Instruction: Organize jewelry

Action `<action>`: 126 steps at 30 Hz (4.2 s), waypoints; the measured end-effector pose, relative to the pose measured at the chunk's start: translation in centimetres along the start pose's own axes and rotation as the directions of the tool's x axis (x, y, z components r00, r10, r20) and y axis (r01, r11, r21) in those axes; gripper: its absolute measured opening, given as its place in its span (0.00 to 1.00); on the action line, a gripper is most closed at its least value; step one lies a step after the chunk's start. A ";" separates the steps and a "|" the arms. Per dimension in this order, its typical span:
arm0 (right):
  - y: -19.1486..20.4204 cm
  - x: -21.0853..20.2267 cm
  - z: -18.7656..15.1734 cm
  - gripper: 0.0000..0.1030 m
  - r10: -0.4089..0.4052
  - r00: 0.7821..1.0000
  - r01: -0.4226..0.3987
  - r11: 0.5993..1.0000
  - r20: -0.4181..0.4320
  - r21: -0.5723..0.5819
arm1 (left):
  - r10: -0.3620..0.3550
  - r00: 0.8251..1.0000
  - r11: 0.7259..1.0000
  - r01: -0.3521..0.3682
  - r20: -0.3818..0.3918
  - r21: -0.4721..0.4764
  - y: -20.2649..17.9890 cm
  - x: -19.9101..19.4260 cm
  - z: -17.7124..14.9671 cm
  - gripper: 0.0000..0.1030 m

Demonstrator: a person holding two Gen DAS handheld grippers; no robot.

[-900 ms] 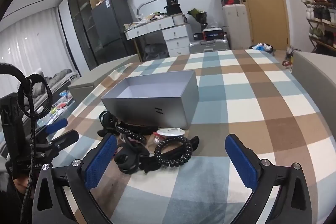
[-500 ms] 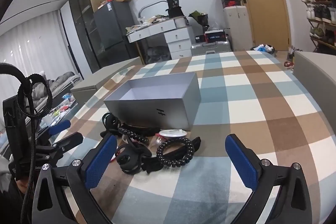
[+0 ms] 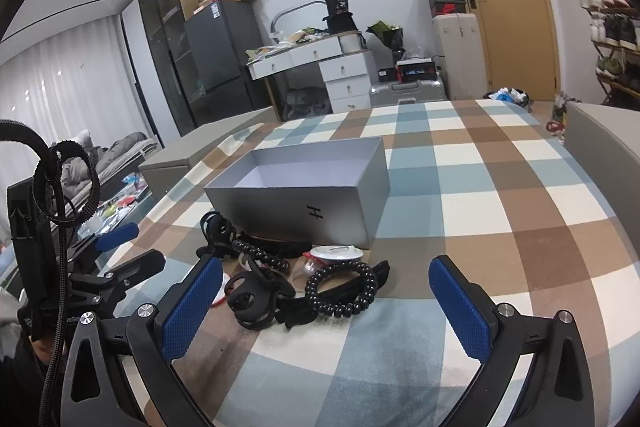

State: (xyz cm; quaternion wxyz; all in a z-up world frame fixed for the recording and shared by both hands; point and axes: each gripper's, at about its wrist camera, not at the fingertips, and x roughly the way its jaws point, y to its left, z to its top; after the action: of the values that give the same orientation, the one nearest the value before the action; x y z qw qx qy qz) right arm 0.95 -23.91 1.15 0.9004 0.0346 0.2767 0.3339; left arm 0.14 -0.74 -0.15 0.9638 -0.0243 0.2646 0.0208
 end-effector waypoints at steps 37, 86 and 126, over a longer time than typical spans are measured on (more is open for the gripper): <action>-0.3 0.4 -0.2 1.00 0.011 1.000 -0.011 1.000 -0.012 0.015 | 0.000 1.000 1.000 0.000 0.000 0.003 -0.1 0.0 0.0 0.99; -3.6 4.5 -0.1 0.35 0.027 0.958 0.034 0.978 -0.285 0.205 | -0.080 0.990 0.997 0.081 -0.115 0.001 -0.7 1.6 0.5 0.99; -3.7 2.0 0.2 0.09 0.047 0.988 -0.016 0.979 -0.150 0.204 | -0.130 0.955 0.986 0.096 -0.267 -0.139 0.0 5.1 1.6 0.43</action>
State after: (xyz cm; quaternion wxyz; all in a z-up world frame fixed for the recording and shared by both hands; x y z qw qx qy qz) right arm 4.44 -25.52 -0.56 0.8627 0.1046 0.3774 0.3201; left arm 5.34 -0.50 -1.39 0.9140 -0.1023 0.3921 -0.0215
